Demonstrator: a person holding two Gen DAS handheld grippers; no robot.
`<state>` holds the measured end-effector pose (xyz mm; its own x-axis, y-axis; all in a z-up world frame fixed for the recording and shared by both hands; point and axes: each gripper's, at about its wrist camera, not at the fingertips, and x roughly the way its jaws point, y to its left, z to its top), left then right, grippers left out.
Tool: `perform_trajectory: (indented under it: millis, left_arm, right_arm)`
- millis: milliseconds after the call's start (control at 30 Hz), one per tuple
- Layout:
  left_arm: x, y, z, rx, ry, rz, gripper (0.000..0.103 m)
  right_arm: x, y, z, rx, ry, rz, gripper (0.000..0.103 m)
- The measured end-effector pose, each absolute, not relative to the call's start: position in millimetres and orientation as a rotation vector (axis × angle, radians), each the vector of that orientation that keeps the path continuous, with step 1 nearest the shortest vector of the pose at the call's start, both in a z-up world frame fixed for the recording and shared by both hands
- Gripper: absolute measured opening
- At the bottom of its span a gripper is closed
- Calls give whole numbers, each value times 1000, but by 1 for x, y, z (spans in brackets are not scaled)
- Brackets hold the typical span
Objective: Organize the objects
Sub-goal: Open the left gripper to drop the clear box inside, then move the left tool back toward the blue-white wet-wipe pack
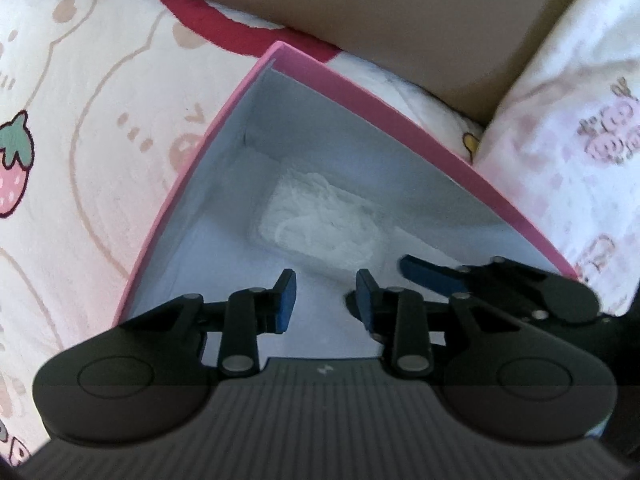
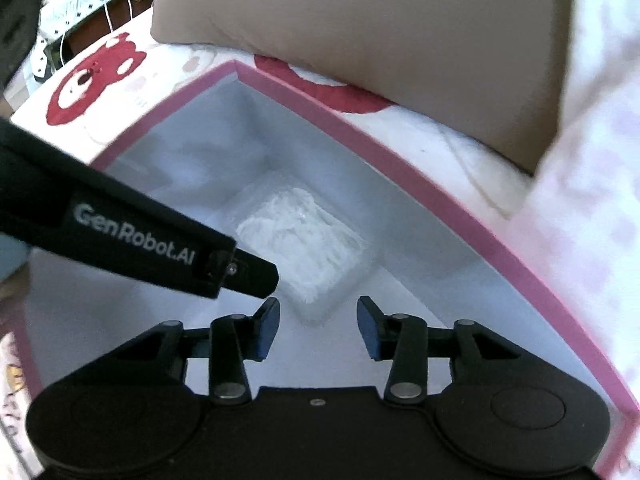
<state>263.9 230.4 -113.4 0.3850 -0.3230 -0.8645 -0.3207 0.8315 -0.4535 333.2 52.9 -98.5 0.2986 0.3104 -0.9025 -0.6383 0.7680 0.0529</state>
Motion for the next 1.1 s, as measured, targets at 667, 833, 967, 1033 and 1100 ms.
perform_trajectory:
  millis: [667,833,967,1033,1100]
  left_arm:
    - [168,185,1,-353,1144,-130,58]
    - [145,179,24,-316,1114,-154,61]
    - [126,171,50,-280,1083,-183,63]
    - [116,165,63,-244,1071,-217,63]
    - [106,161,75,-243,1051,-223,63]
  right_arm:
    - [219,-20,8,-197,914,593,87]
    - [194,-27,25,-195,905,570,87]
    - [176,-34,40,-178,909,570,87]
    - [166,-37,48,-168,914,572,87]
    - [154,-42,55,-186,917,582,87]
